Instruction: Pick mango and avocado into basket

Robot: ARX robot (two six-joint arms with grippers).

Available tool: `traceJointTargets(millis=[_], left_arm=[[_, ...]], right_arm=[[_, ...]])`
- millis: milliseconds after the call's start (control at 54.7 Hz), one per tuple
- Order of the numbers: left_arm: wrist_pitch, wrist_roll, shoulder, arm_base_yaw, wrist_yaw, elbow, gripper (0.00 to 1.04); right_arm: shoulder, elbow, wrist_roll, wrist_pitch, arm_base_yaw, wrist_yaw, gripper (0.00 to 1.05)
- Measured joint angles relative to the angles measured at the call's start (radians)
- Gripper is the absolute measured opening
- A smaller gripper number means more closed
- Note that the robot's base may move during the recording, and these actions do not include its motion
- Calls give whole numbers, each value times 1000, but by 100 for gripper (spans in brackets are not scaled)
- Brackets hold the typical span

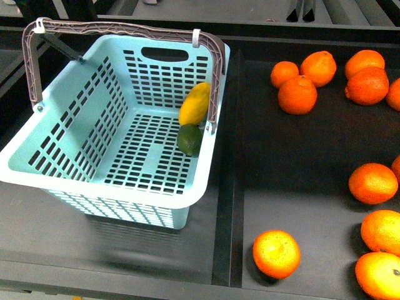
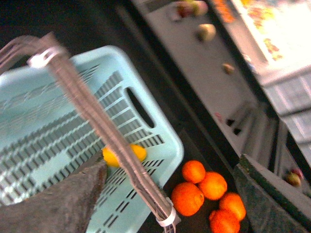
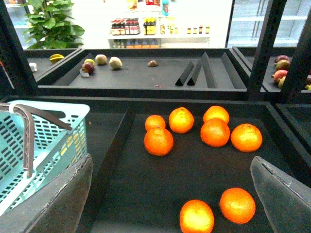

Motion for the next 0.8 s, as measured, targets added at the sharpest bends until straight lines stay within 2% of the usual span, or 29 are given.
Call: traceJointTargets(millis=[73, 110, 165, 183, 293, 329, 567, 805], left_arm=[[404, 408, -118, 45, 80, -240, 62], [482, 528, -149, 62, 92, -295, 57], [616, 745, -229, 114, 124, -426, 44], [628, 774, -243, 124, 130, -447, 41], [659, 929, -369, 207, 223, -641, 8], [661, 935, -393, 221, 240, -666, 2], [633, 958, -584, 324, 333, -824, 2], [554, 961, -742, 381, 393, -903, 2]], right_arm=[[0, 0, 0, 0, 0, 1, 96], [0, 0, 0, 0, 0, 1, 96], [0, 0, 0, 0, 0, 1, 96], [0, 0, 0, 0, 0, 1, 96], [0, 0, 0, 0, 0, 1, 96], [0, 0, 0, 0, 0, 1, 96], [0, 0, 0, 0, 0, 1, 96], [0, 0, 0, 0, 0, 1, 96]])
